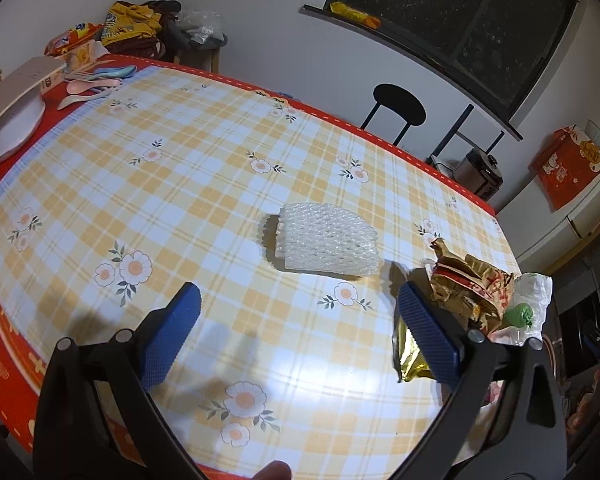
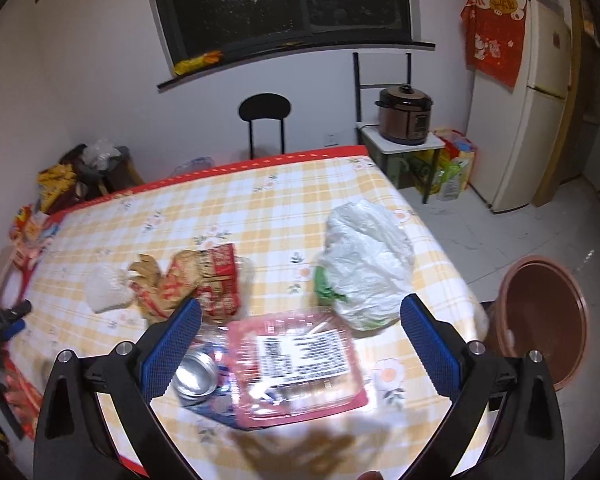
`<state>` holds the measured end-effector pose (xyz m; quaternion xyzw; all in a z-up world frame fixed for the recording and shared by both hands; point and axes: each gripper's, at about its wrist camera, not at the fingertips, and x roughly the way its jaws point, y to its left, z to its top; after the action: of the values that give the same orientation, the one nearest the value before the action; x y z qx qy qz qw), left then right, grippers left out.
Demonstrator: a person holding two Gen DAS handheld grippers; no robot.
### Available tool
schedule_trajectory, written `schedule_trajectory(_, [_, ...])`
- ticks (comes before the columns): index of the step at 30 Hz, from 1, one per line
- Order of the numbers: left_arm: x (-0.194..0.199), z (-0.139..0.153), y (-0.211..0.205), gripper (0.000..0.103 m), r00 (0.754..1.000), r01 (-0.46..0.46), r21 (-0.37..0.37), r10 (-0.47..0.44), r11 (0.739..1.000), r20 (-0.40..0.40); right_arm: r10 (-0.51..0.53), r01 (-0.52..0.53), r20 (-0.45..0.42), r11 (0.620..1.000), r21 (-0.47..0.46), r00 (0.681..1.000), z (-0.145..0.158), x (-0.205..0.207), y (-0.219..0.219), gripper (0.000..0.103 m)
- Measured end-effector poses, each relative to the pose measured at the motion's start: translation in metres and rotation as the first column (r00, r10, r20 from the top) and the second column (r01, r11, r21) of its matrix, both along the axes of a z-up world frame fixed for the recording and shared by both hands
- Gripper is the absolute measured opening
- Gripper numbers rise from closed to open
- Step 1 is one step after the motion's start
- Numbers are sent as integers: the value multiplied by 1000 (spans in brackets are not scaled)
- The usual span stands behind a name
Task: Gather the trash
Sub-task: 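Grasp the white plastic bag with the right gripper and lift it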
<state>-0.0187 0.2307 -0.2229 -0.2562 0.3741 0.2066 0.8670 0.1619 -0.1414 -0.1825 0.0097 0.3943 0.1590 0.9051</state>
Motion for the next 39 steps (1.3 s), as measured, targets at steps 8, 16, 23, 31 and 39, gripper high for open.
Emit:
schedule_trajectory(8, [11,-14,12,97,1000,-1,-8,1,1000,-30,-38,39,-68,999,1,997,-26,58,-22,98])
schedule_trajectory(16, [20,-26,14,97,998,-6,-11,5,1000,-64,-65,51,-148,994,-96,987,-75,114,-6,98])
schedule_trajectory(23, [29,-30,10,97,997,11,-9,-12,1000,-73,-111,85,-237,990,-114,965,-113,137,1,98])
schedule_trajectory(31, [33,-33,9,96,997,22,-13,-23,1000,-75,-113,96,-268,992,-77,957,-118,141,-3,76])
schedule_trajectory(39, [45,-34,-9,91,994,95,-41,-97,995,-59,-77,73,-192,997,-29,978,-92,128,-4,40])
